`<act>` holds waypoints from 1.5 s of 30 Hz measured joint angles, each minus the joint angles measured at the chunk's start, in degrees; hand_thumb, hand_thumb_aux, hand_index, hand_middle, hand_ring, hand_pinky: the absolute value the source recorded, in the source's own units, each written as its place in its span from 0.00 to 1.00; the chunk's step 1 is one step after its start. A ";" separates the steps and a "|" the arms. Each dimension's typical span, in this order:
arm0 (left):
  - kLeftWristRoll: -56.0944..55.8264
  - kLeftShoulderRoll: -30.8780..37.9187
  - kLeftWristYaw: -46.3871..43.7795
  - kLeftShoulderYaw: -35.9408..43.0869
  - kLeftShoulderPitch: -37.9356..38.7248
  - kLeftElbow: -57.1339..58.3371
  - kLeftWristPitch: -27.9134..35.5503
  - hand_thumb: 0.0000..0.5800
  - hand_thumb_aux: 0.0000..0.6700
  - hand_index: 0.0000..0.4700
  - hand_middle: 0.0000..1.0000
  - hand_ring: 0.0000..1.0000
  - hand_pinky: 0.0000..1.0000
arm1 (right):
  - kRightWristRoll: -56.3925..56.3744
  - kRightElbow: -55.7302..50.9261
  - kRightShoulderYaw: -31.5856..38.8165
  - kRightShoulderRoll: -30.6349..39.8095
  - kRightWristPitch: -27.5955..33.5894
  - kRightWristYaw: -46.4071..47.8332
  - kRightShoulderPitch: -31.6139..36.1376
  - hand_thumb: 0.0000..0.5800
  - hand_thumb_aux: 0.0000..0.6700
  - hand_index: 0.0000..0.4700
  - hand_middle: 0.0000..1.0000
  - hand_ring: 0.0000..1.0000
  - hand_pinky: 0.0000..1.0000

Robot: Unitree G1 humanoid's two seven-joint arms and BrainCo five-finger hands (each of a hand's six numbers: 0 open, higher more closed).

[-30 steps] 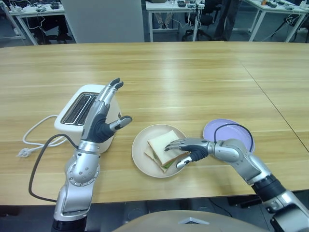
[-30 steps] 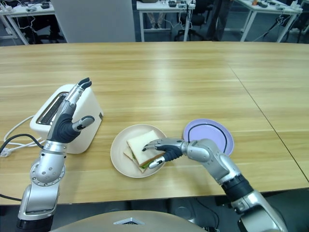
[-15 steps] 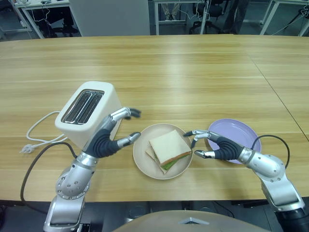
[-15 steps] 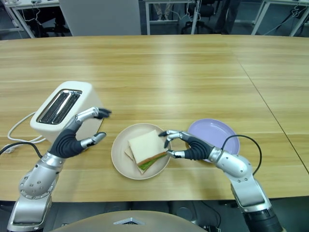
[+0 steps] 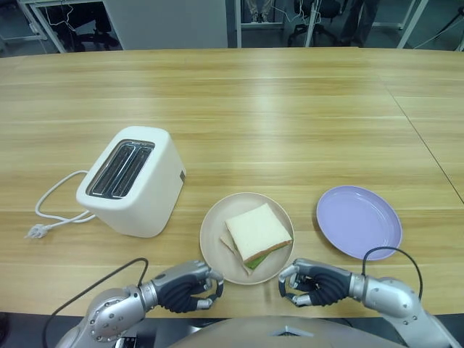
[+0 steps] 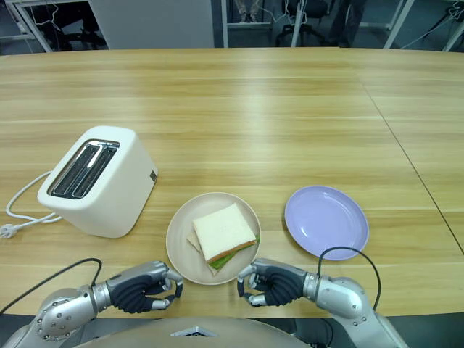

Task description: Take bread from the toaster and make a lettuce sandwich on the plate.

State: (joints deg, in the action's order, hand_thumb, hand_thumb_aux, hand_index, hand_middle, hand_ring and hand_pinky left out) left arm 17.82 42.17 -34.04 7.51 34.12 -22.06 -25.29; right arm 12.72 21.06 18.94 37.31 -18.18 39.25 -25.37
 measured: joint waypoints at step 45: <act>27.46 -11.64 23.42 19.94 -53.40 48.31 2.29 1.00 1.00 0.98 1.00 1.00 1.00 | 30.87 -54.51 12.79 -14.38 -5.89 -35.42 47.80 1.00 1.00 0.98 1.00 1.00 1.00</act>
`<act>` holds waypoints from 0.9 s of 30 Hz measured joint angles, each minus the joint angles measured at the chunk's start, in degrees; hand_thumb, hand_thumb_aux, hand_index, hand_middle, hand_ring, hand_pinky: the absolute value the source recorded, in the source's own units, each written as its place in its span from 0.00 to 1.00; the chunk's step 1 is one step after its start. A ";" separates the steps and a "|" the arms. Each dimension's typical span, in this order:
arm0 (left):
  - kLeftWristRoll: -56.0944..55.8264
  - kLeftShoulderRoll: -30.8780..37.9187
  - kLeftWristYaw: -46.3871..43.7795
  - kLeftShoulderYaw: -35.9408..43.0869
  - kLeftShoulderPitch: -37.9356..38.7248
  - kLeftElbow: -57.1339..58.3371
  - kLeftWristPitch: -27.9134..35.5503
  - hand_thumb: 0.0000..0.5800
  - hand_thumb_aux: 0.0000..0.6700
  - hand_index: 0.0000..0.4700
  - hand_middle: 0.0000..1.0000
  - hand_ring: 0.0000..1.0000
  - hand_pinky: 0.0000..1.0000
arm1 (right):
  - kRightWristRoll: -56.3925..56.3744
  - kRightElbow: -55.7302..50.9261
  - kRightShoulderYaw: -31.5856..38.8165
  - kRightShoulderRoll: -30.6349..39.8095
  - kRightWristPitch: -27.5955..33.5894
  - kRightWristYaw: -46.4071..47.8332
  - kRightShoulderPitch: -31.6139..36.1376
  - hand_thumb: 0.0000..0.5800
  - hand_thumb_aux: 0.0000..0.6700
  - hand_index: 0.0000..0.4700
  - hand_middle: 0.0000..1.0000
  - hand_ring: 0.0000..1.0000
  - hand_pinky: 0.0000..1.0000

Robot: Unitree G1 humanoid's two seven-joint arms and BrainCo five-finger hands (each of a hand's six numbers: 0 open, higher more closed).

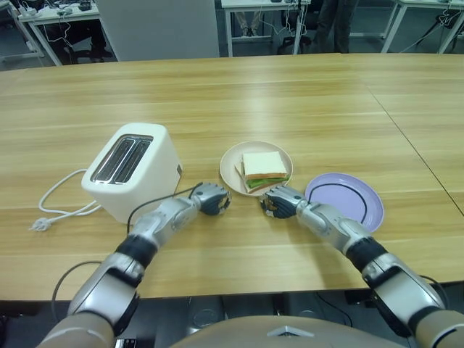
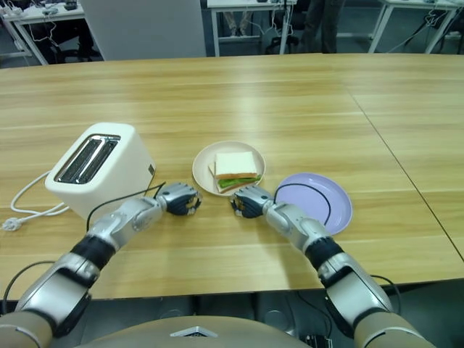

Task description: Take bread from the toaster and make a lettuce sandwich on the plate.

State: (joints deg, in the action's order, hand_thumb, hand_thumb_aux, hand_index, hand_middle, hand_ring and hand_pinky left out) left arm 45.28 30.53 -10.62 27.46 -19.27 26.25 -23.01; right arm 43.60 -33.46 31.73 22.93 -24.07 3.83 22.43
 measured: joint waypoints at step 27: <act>-46.36 -23.72 8.76 -29.53 26.32 -44.09 -6.97 0.00 0.00 0.00 0.00 0.00 0.00 | -71.52 37.62 -35.10 -12.62 0.30 20.45 -19.87 0.00 0.00 0.00 0.00 0.00 0.00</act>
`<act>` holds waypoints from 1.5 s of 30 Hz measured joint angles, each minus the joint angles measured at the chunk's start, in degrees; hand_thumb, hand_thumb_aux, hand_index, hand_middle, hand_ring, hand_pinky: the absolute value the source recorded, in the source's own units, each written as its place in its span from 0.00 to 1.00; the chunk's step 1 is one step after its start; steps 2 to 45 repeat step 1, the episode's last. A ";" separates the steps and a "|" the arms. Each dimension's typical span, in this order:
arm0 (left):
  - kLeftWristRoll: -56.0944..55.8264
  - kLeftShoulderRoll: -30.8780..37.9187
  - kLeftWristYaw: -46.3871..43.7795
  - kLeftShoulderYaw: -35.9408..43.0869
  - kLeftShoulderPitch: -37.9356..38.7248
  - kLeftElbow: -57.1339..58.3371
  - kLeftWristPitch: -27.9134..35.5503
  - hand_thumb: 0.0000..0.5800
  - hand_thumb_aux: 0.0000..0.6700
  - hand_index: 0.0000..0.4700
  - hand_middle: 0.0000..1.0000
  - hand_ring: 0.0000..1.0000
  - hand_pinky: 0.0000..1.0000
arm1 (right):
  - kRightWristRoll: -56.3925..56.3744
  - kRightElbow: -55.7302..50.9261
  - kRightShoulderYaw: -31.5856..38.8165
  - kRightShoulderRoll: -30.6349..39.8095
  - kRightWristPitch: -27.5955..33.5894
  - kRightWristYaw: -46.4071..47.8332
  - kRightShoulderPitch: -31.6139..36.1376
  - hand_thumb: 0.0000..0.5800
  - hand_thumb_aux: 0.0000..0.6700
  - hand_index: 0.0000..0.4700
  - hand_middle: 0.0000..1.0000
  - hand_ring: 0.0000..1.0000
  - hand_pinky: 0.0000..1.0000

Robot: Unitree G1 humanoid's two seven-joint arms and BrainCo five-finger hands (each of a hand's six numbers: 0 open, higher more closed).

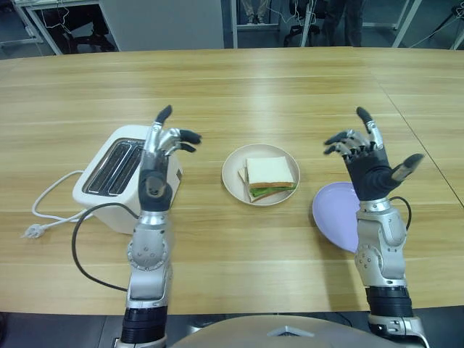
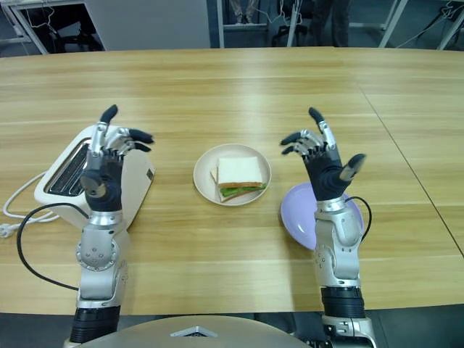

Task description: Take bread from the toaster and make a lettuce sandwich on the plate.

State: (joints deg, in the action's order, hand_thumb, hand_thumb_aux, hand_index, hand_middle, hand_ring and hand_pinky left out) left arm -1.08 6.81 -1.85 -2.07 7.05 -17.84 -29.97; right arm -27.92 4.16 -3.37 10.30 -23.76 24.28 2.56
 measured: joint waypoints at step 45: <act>-1.02 0.08 -0.61 -0.23 0.47 0.53 -0.57 0.00 0.00 0.00 0.00 0.00 0.00 | 0.46 -0.16 -0.17 -0.37 -0.24 -0.17 0.02 0.00 0.00 0.00 0.00 0.00 0.00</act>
